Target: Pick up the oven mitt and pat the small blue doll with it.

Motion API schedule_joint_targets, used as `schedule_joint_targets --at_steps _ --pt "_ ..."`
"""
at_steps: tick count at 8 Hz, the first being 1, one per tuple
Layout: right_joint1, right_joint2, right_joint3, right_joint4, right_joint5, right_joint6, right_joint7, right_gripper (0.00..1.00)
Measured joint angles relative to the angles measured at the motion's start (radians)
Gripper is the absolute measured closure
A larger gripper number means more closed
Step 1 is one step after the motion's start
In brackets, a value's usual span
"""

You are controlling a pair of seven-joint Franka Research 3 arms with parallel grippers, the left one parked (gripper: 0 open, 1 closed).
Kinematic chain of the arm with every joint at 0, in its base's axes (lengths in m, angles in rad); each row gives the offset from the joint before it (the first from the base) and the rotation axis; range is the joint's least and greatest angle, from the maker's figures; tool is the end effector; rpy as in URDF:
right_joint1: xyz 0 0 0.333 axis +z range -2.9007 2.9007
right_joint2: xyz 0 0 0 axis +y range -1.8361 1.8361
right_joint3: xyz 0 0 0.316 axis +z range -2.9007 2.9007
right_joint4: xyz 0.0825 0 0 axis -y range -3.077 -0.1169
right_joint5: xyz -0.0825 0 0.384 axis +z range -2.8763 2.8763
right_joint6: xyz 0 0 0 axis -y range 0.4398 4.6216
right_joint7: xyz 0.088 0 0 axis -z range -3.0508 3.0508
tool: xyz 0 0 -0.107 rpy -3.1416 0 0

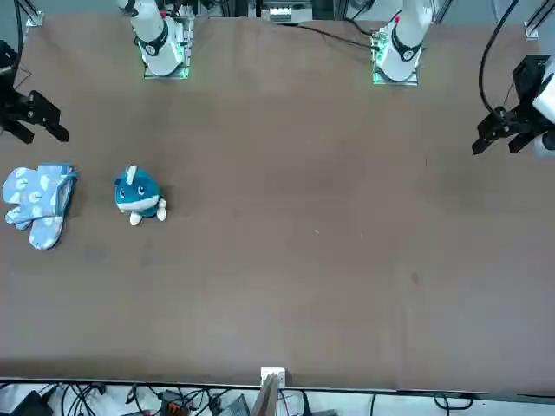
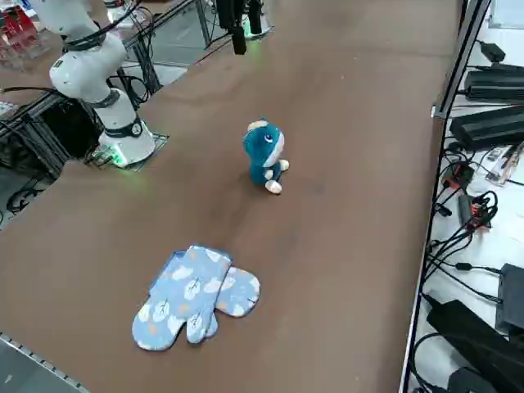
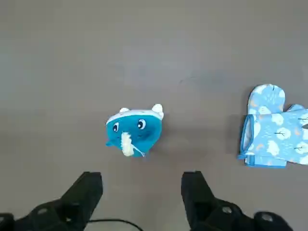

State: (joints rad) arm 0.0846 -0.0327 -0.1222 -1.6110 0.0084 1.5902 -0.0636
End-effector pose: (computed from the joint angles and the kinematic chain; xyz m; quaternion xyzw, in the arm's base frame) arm 0.5457 -0.0208 0.6251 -0.9999 -0.0130 -0.0061 0.0059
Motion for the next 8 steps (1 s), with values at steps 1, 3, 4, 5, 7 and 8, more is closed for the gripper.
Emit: schedule_joint_targets --at_steps 1,3,4,5,7,8 --pt "0.0 0.001 0.0 0.0 0.001 0.0 0.0 0.0" --pt "0.0 0.002 0.0 0.0 0.002 0.0 0.0 0.0" --pt "0.0 0.005 0.0 0.0 0.002 -0.001 0.0 0.0" --pt "0.0 0.018 0.0 -0.003 -0.004 -0.002 0.0 0.0" --pt "0.0 0.072 -0.001 -0.028 -0.099 0.018 0.0 0.0" --pt "-0.002 0.106 -0.004 -0.056 -0.155 0.066 0.0 0.0"
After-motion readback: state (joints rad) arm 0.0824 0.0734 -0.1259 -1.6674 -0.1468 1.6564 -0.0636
